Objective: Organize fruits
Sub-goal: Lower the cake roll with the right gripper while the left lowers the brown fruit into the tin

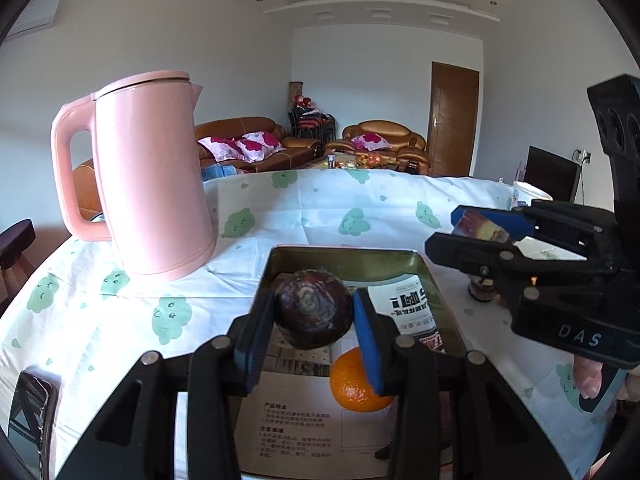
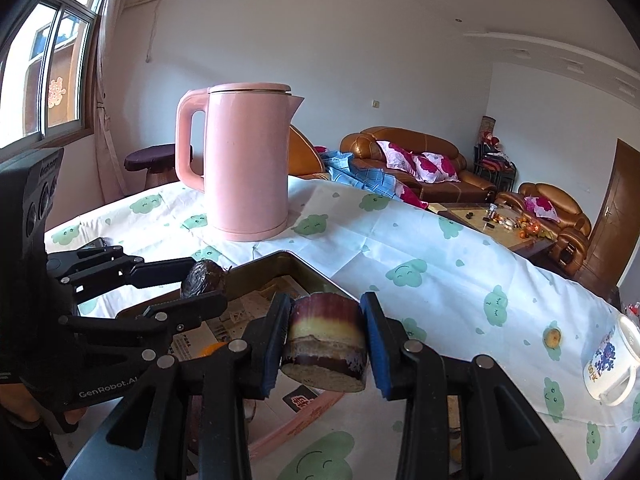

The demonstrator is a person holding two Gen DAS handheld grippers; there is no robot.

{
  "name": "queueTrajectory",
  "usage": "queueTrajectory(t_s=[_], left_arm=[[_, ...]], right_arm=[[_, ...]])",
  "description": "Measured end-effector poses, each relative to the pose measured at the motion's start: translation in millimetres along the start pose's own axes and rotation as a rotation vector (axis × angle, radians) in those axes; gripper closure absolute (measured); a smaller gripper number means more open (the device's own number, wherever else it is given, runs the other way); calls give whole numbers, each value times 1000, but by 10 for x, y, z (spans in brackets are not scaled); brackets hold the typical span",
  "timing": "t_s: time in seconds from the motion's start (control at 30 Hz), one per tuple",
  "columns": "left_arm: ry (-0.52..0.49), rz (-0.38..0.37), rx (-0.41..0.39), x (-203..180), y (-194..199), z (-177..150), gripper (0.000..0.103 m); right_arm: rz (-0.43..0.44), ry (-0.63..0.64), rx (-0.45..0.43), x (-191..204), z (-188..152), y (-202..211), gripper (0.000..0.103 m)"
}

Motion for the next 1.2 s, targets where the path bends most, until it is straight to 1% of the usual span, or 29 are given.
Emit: queueTrajectory(t_s=[0.37,0.73,0.93,1.2], left_arm=[[-16,23,55,115,-130,-36,62],[-17,14,100,146,-210,-70,62],[-13,-6,136,141,-268,-97,62],[-20,-13,170,125,-334,-129,61]], right_arm=[[31,-33,32,63,-36,-235,64],[45,-60,54,98,-100,-373,64],[52,-79,81,90,-154,-450,64],[61,-98,109,80,-241,-521,64]])
Point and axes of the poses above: each gripper's, at about its wrist camera, not at the fingertips, and y roughly against the way its jaws point, x to its left, z to its top, the point moved 4 cm from there along -y, roughly the way its jaws point, and after that the axes turned 9 degrees about -x, right-handed, at the moved point
